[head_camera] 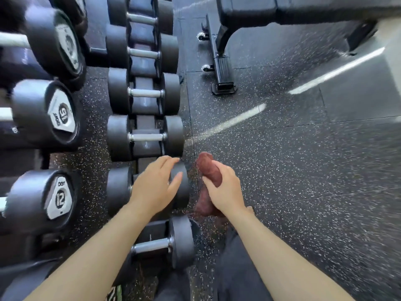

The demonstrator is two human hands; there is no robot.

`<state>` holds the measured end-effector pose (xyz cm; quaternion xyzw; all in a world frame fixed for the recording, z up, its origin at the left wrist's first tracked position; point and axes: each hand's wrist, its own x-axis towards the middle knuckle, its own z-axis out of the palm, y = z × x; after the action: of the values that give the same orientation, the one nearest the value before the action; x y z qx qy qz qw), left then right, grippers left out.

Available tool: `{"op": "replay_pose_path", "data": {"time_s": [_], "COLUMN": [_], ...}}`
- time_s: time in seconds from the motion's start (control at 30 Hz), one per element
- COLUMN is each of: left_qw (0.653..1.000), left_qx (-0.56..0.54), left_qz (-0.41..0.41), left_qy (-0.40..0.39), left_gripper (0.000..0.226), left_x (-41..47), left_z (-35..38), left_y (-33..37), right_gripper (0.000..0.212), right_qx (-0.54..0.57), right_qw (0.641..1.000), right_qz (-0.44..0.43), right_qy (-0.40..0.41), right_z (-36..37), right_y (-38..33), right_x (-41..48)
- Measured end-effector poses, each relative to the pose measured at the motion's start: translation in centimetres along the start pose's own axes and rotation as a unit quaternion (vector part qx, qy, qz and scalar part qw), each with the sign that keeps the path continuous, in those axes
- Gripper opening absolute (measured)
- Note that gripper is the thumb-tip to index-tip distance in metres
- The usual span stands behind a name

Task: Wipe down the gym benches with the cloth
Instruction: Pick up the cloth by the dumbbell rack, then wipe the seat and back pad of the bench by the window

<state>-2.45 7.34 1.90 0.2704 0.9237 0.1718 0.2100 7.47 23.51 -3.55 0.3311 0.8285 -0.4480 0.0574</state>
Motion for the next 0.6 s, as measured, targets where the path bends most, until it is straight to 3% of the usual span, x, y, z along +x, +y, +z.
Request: {"op": "replay_pose_path", "data": {"time_s": [0.13, 0.33, 0.6], "left_qw": [1.000, 0.999, 0.997], "left_qx": [-0.002, -0.016, 0.003], "left_qz": [0.008, 0.007, 0.028], "left_qy": [0.016, 0.035, 0.073], "left_gripper": [0.042, 0.055, 0.048], "left_x": [4.0, 11.0, 18.6], "left_z": [-2.7, -5.3, -10.8], "left_y": [7.5, 17.4, 23.0], "right_gripper": [0.051, 0.051, 0.048], "right_qx": [0.014, 0.011, 0.026], "right_qw": [1.000, 0.997, 0.994], "right_qz": [-0.025, -0.074, -0.099], "right_qy": [-0.008, -0.005, 0.038], "right_z": [-7.8, -19.6, -28.6], "right_y": [-1.6, -2.6, -6.1], "right_x": [2.2, 7.6, 15.3]}}
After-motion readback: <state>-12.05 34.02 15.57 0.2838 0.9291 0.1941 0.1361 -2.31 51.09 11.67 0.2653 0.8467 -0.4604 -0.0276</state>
